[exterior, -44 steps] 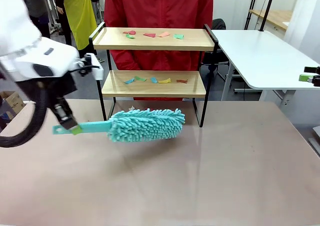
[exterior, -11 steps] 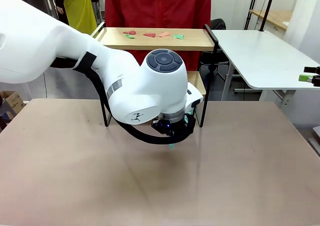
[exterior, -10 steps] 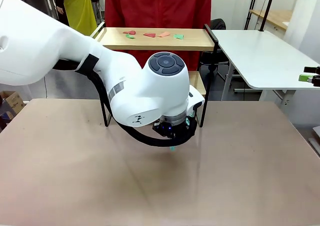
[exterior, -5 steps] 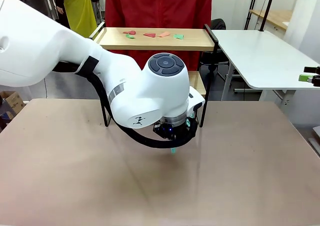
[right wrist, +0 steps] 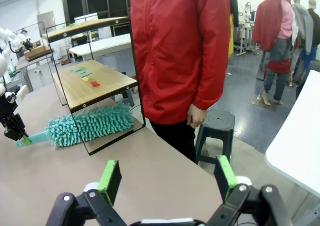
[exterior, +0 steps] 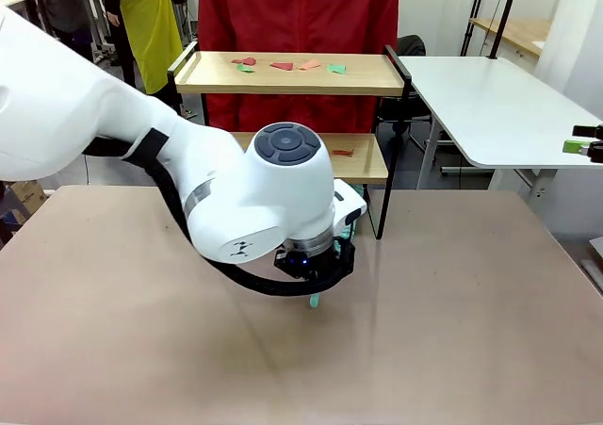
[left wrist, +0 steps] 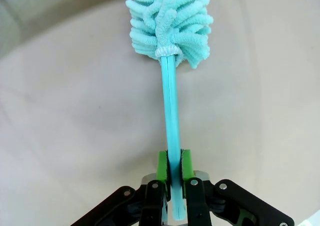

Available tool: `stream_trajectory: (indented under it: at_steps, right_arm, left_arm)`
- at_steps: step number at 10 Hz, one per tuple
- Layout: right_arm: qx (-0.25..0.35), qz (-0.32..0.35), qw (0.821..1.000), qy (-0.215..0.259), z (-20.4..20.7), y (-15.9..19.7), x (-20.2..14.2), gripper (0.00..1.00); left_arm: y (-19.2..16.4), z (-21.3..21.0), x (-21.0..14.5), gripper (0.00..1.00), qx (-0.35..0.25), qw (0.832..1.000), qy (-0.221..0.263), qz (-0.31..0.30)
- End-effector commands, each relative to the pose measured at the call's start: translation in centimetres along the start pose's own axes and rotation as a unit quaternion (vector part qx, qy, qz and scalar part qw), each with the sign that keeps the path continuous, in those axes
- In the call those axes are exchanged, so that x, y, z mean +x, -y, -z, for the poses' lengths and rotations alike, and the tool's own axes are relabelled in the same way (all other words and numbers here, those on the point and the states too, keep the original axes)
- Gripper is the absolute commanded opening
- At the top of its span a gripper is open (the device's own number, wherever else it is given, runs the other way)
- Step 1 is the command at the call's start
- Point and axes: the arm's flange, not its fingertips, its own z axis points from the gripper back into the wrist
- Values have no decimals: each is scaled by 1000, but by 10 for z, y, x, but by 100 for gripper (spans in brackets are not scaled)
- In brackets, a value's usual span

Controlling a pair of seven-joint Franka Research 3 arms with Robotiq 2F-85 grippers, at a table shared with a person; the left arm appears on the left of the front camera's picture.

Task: Clean the shelf.
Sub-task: Clean the specific section of the Shelf indicated by the human with the Duster.

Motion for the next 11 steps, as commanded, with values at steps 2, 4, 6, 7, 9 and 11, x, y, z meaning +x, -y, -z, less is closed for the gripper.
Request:
stream_trajectory:
  at_steps: [2, 4, 6, 7, 9, 11]
  right_arm:
    - [-1, -2, 1000, 1, 1, -1, 2, 100]
    - [-1, -2, 1000, 1, 1, -1, 2, 100]
    - [-1, -2, 1000, 1, 1, -1, 2, 100]
    - [-1, -2, 1000, 1, 1, -1, 2, 100]
    - [-1, -2, 1000, 1, 1, -1, 2, 100]
    - [-1, -2, 1000, 1, 1, -1, 2, 100]
  left_arm:
    - [-34, -14, -18, 13, 8, 999, 8, -37]
    - [-58, -17, -21, 13, 1, 998, 10, -58]
    - [-84, -23, -24, 13, 27, 996, 7, -83]
    - [-97, -27, -25, 13, 40, 995, 7, -96]
    - [-120, -34, -29, 13, 71, 991, 0, -113]
    - [-143, -45, -36, 13, 114, 985, -4, -127]
